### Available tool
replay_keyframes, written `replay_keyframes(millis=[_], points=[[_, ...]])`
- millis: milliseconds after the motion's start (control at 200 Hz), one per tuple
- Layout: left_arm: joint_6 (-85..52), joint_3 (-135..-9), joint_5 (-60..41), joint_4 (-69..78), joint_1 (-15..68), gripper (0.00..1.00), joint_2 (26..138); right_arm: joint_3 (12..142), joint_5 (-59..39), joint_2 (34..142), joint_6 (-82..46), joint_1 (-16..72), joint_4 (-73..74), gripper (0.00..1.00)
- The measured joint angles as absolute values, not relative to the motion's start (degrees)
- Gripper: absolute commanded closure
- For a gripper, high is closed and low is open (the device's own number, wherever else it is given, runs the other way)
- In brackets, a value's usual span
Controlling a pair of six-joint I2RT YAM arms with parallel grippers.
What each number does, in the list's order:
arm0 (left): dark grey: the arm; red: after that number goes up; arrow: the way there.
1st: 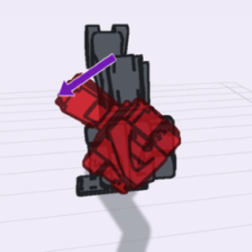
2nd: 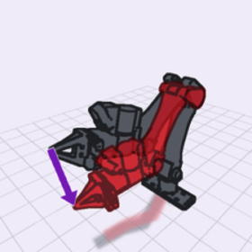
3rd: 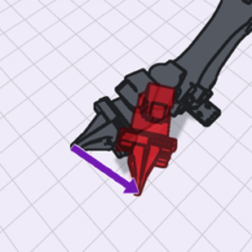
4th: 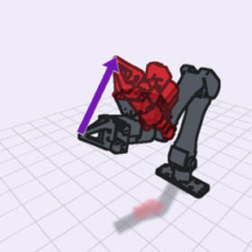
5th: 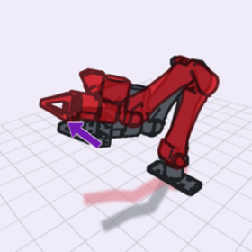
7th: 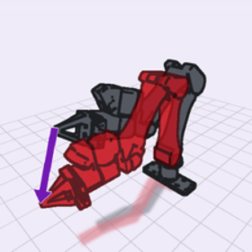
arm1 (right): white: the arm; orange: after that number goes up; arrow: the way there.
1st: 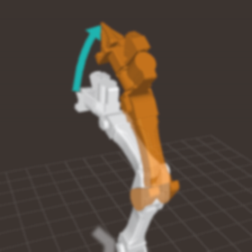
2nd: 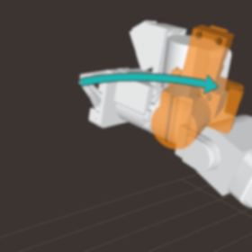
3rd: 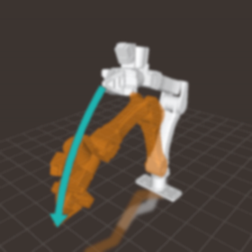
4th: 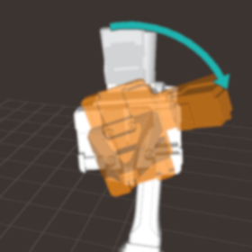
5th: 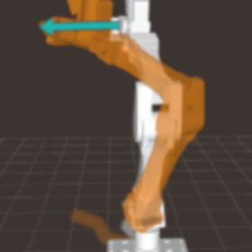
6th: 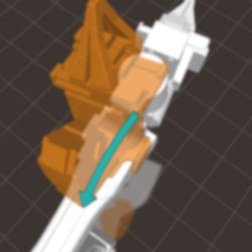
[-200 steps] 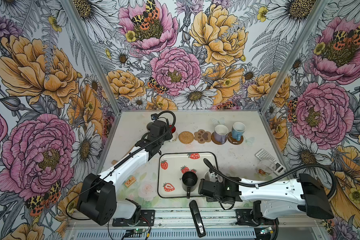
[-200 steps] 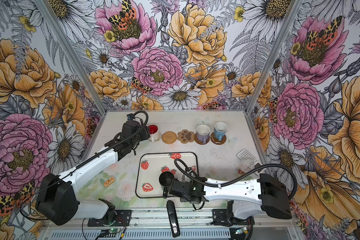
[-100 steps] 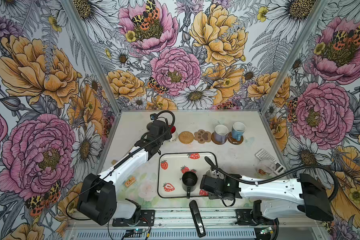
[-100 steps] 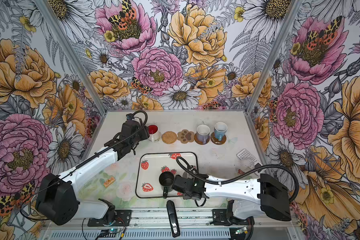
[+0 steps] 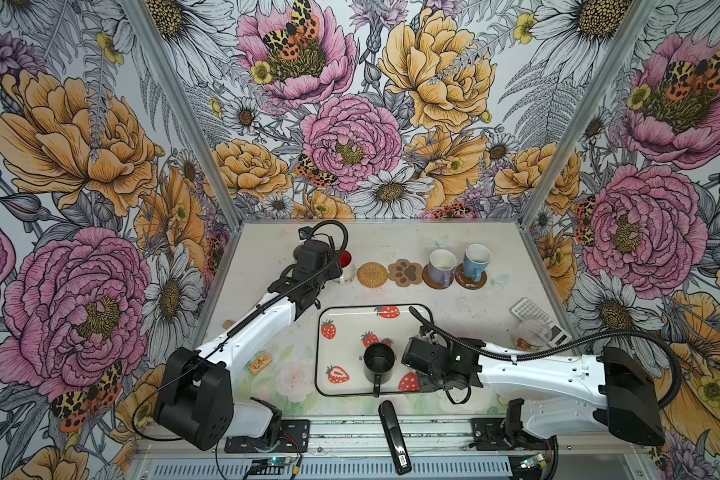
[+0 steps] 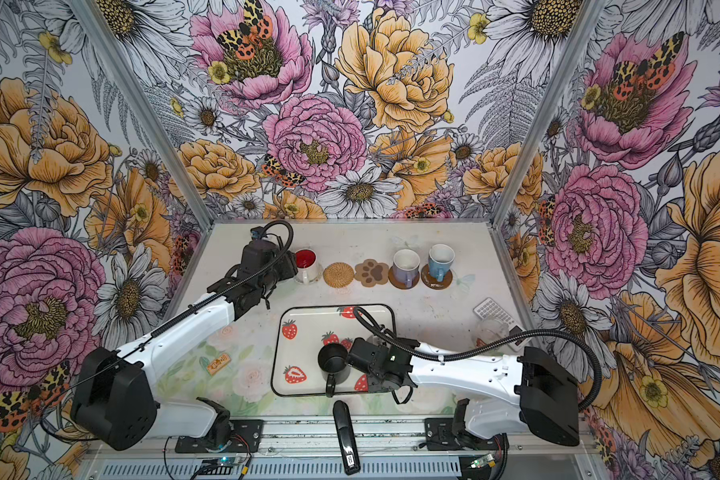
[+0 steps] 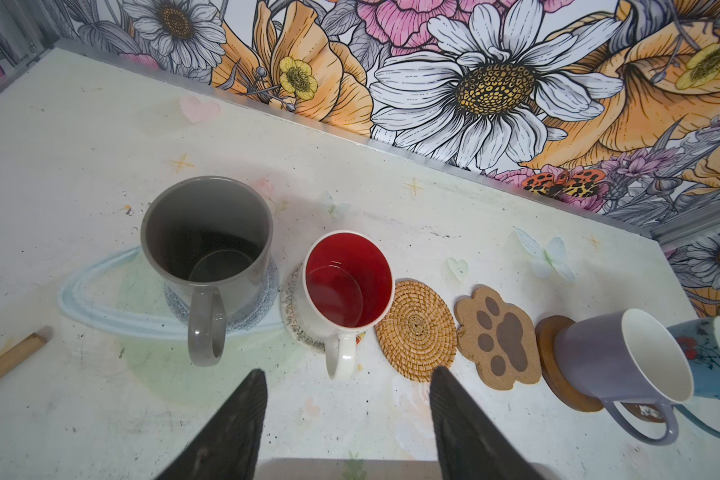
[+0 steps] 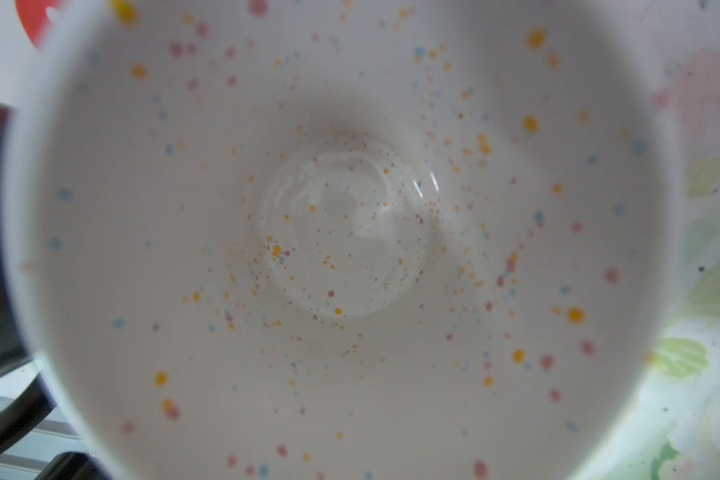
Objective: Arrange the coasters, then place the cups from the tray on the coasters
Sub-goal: 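Lift the speckled mug with the right gripper and carry it toward the paw coaster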
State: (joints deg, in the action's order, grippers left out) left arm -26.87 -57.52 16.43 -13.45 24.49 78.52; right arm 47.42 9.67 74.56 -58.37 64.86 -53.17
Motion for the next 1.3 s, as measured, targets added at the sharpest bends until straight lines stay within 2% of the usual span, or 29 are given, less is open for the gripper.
replay_keyframes(millis=[500, 856, 1301], points=[[-27.0, -56.7, 15.5, -13.4, 22.5, 0.36, 79.4, 59.6, 10.9, 75.2, -43.7, 54.1, -58.1, 1.0], [-27.3, -55.0, 13.6, -11.4, 21.5, 0.36, 79.4, 68.9, 15.6, 83.5, -32.1, 45.8, -56.9, 1.0], [-27.7, -55.0, 11.9, -10.2, 20.9, 0.36, 79.3, 78.5, 13.7, 97.4, -23.1, 33.7, -47.0, 1.0]])
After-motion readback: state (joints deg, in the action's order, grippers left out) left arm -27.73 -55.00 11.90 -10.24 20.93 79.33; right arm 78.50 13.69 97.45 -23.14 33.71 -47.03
